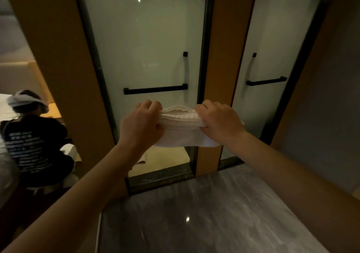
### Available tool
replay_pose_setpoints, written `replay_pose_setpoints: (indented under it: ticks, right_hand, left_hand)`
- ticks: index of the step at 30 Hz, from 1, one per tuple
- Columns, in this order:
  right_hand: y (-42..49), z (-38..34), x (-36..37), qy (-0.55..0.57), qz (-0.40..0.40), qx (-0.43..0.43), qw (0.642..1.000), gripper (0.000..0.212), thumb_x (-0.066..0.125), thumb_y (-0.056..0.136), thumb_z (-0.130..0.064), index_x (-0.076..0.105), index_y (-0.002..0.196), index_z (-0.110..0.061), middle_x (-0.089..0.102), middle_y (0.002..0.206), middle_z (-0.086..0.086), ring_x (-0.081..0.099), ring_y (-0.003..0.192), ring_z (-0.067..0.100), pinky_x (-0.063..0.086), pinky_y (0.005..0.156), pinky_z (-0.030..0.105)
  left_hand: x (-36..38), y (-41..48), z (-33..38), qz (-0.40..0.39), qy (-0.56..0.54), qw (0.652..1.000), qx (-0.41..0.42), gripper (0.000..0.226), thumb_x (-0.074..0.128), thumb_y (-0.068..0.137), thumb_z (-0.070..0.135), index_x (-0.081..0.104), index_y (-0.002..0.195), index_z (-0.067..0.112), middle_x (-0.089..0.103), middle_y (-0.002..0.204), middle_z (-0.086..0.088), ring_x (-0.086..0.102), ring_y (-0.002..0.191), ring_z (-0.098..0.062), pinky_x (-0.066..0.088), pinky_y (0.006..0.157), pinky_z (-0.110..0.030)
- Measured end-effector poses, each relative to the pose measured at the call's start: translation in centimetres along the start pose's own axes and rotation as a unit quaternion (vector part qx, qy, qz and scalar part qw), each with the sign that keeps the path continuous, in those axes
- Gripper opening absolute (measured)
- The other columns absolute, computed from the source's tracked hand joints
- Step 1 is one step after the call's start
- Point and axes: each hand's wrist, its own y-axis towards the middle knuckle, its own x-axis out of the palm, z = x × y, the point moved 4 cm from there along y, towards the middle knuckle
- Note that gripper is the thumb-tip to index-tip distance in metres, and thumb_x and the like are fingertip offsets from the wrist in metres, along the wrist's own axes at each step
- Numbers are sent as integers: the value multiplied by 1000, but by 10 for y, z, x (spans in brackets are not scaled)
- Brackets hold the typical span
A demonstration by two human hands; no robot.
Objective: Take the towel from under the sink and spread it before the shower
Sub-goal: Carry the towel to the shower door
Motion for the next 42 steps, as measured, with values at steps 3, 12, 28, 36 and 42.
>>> replay_pose_setpoints:
  ticks: [3, 12, 28, 36, 42]
  right_hand:
    - [13, -9, 9, 18, 4, -16, 1000, 28, 58, 84, -20, 56, 111, -15, 58, 102, 6, 58, 84, 25, 46, 67, 36]
    - [37, -7, 19, 21, 20, -64, 998, 31, 59, 81, -21, 54, 111, -17, 59, 102, 6, 59, 84, 25, 43, 66, 33]
    - [38, 23, 60, 61, 20, -137, 989, 24, 50, 90, -15, 51, 114, -14, 58, 107, 8, 58, 87, 24, 46, 73, 33]
    - [49, 31, 85, 83, 11, -150, 985, 28, 44, 92, -14, 49, 119, -16, 56, 114, 7, 57, 95, 24, 46, 79, 34]
    - [72, 28, 112, 79, 4, -147, 986, 29, 44, 92, -16, 47, 120, -16, 55, 114, 6, 57, 96, 24, 45, 78, 33]
  left_hand:
    - [-1, -3, -13, -4, 9, 1000, -13, 32, 69, 78, 26, 55, 106, 18, 59, 102, -1, 54, 83, -16, 41, 52, -26]
    - [1, -2, -18, 17, 36, 998, -50, 35, 75, 74, 25, 58, 103, 16, 61, 98, -4, 57, 79, -18, 35, 49, -22]
    - [36, 0, 7, -1, 94, 989, -114, 32, 72, 76, 29, 57, 103, 18, 60, 99, -1, 56, 82, -16, 34, 50, -22]
    - [56, 7, 6, -15, 116, 986, -120, 32, 72, 76, 28, 58, 102, 17, 60, 96, -1, 54, 78, -15, 35, 50, -22]
    - [76, 22, -17, -21, 123, 986, -111, 32, 74, 74, 26, 59, 100, 16, 60, 94, -2, 56, 77, -17, 34, 47, -22]
